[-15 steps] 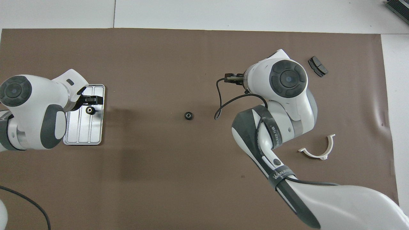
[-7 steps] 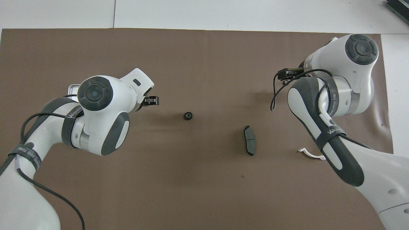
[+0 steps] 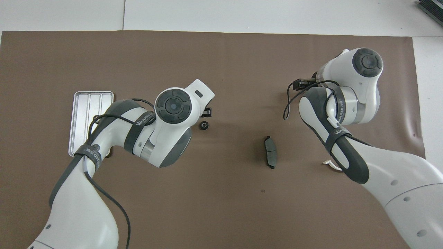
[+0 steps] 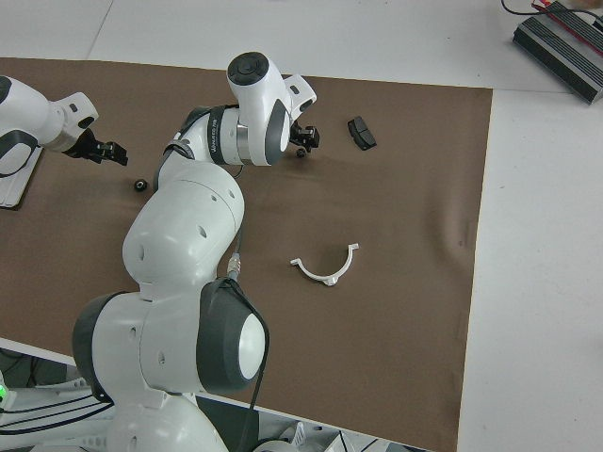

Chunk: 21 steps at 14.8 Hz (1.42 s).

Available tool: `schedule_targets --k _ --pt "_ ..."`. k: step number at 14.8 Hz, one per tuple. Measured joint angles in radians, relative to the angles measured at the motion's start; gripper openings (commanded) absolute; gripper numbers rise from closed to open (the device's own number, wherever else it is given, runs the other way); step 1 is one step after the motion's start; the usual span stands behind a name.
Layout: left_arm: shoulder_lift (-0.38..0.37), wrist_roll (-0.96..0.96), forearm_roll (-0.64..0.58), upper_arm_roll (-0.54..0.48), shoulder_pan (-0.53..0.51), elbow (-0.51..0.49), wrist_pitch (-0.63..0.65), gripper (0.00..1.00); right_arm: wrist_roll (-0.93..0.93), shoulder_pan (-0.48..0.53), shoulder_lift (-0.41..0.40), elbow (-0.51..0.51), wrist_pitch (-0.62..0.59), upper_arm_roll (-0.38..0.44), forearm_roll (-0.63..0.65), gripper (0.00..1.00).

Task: Pick bearing gear from pile to tray
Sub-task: 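Grasp the middle bearing with the left gripper while the right gripper withdraws, then lower the bearing onto the tray while the right gripper reaches the last bearing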

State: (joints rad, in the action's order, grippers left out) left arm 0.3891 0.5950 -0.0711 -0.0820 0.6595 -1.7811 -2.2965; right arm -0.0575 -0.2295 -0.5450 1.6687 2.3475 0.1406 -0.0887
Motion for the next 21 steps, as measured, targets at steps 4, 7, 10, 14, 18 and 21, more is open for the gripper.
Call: schedule_targets --k 4,7,10,14,18,21 --pt "0.064 0.015 0.000 0.001 0.018 0.042 -0.002 0.69 0.042 0.011 -0.003 0.009 0.003 0.001 0.000 0.53" --pt "0.074 0.015 0.000 0.002 0.019 0.037 -0.015 0.70 0.048 0.012 -0.005 0.021 0.020 0.001 0.000 0.53" --pt "0.074 0.015 0.000 0.003 0.033 0.010 -0.044 0.71 0.065 0.013 -0.005 0.037 0.037 0.001 0.000 0.52" --pt "0.074 0.015 0.000 0.004 0.048 -0.030 -0.070 0.71 0.066 0.025 -0.005 0.039 0.067 0.001 0.000 0.50" --pt "0.072 0.015 0.000 0.004 0.059 -0.036 -0.071 0.40 0.066 0.028 -0.005 0.040 0.069 0.001 -0.002 0.37" --pt "0.071 0.018 0.000 0.002 0.059 -0.036 -0.073 0.00 0.066 0.027 -0.005 0.040 0.069 0.001 -0.003 0.00"
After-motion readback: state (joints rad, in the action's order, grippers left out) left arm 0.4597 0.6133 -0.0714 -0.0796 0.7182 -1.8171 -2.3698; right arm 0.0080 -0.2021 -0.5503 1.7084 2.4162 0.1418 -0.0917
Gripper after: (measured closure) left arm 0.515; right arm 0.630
